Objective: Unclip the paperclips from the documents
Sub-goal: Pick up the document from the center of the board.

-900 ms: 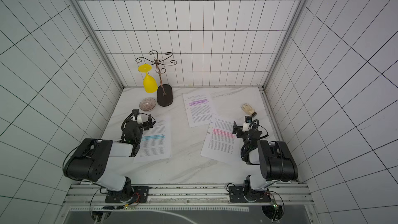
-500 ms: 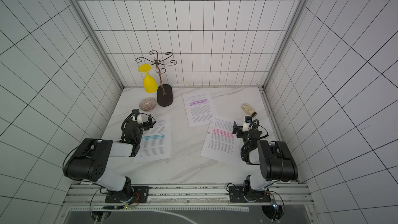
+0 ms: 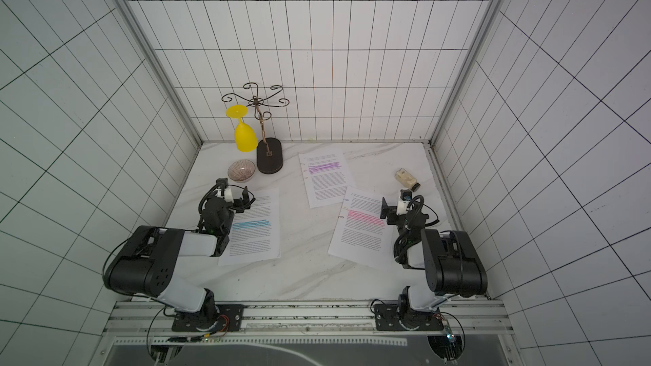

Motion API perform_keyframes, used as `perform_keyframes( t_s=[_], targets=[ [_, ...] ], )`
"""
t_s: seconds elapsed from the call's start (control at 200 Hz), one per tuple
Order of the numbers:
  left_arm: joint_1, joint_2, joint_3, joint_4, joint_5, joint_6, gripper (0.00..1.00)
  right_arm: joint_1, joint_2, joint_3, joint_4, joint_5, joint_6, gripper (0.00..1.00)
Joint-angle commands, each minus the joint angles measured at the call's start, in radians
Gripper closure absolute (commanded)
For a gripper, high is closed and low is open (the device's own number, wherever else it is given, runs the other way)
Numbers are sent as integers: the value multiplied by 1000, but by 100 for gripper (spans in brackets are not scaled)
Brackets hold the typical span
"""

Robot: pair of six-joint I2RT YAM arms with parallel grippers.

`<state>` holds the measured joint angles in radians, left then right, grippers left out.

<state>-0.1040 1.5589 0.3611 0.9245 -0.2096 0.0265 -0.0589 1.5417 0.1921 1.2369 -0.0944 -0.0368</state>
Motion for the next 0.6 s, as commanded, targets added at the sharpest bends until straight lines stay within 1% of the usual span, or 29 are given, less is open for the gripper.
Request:
perform_keyframes(
  t_s=[0.0,0.04,0.065,0.08,0.1,0.14,0.17,0.2,0.24,0.285,0.335,0.385,0.42,0.455,0.525,0.595],
  targets=[
    [-2,13,12,37,-9,-1,2,-9,0,77,-4,65,35,2],
    [-2,8,3,54,-25,-2,2,-9,-19,98,-58,95,46,2],
    [-2,3,7,87,-80,-9,4,-9,-41,122,-126,114,55,2],
    [-4,-12,23,55,-125,-24,3,-9,-57,146,-184,124,61,2],
    [-5,-40,62,-45,-192,-51,3,-9,-80,187,-284,140,71,2],
    [2,-98,193,-362,-315,-146,3,-9,-113,277,-491,167,103,2],
    [14,-113,301,-601,-344,-196,2,-7,-126,345,-626,193,135,2],
    [19,-116,397,-787,-340,-221,2,-4,-129,410,-745,210,177,2],
    [18,-112,496,-939,-322,-232,3,3,-127,495,-896,211,232,2],
    [18,-116,578,-1061,-234,-245,4,23,-123,564,-1022,183,263,2],
    [13,-120,651,-1171,-106,-248,5,62,-125,621,-1119,155,255,2],
    [-8,-119,709,-1260,-34,-280,6,111,-131,659,-1191,156,247,2],
    [-36,-115,744,-1314,7,-293,7,138,-138,677,-1232,144,250,2],
    [-73,-109,774,-1360,35,-294,8,153,-145,691,-1264,104,251,2],
    [-172,-80,827,-1453,38,-299,8,162,-159,702,-1314,10,271,2],
    [-268,-37,876,-1536,31,-334,8,162,-174,701,-1359,-32,307,2]
  ],
)
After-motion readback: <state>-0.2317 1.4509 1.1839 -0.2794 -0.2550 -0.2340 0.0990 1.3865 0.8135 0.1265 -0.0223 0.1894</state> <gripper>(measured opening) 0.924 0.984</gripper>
